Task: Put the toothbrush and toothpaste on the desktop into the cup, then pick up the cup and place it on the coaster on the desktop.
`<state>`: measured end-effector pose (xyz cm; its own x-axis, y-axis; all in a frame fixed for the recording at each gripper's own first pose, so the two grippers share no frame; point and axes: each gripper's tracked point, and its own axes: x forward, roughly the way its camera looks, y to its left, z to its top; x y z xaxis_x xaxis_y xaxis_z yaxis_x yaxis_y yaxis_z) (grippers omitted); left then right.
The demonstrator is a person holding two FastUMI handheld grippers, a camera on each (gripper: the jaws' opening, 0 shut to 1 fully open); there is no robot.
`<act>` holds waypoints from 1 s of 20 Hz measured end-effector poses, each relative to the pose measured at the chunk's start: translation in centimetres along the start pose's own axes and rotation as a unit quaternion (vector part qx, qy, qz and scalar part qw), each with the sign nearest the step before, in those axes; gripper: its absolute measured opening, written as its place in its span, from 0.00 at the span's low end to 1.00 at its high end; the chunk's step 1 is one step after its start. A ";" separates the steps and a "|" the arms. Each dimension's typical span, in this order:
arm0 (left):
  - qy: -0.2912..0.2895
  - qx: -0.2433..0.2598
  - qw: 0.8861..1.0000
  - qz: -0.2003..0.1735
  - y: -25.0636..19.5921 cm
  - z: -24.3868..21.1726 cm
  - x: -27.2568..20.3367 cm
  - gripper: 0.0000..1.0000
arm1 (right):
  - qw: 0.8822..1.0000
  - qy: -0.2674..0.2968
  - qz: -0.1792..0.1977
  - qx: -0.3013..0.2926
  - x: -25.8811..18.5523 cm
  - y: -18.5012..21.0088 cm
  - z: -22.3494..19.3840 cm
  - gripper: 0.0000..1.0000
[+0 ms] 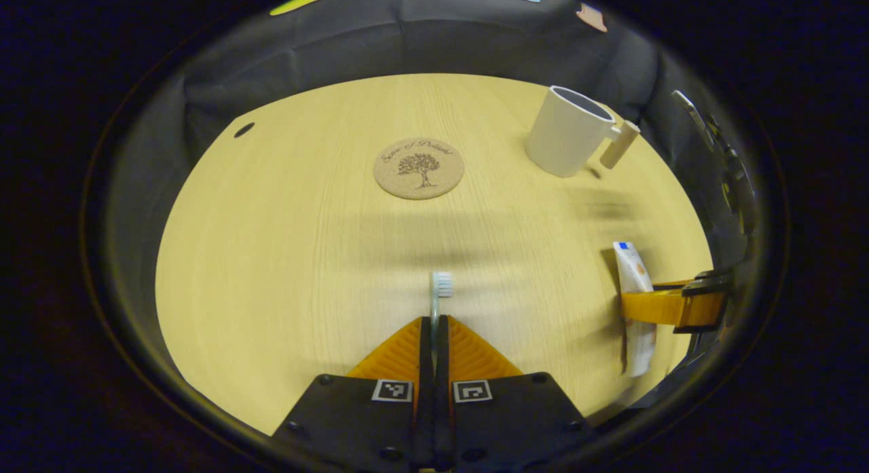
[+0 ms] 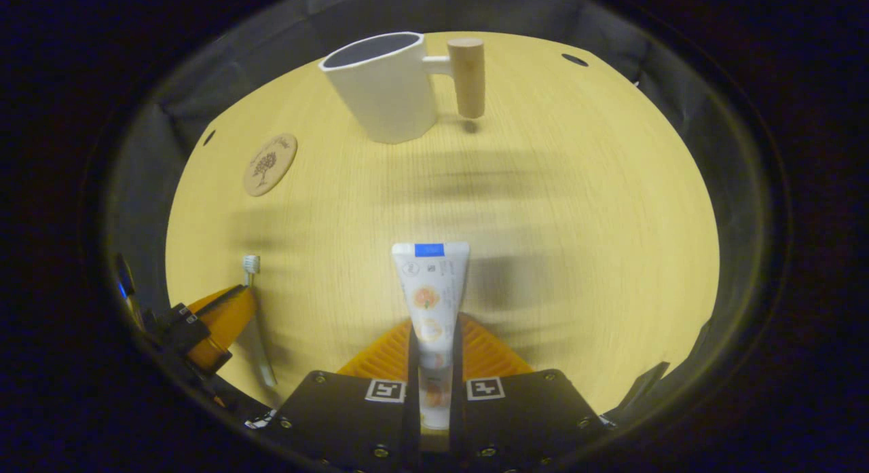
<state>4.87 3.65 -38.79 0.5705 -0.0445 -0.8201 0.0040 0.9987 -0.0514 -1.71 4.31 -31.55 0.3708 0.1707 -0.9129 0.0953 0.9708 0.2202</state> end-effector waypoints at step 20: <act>-0.192 -0.036 0.981 -0.011 3.5 9.0 -10.3 0.07 | 0.973 -0.223 0.047 -0.026 -8.9 3.2 13.1 0.18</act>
<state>6.42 7.89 -25.37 0.8383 -0.0398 -0.5438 -0.0294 0.9926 -0.1178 7.37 3.71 -18.20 0.7415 0.1801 -0.6463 -0.0004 0.9634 0.2679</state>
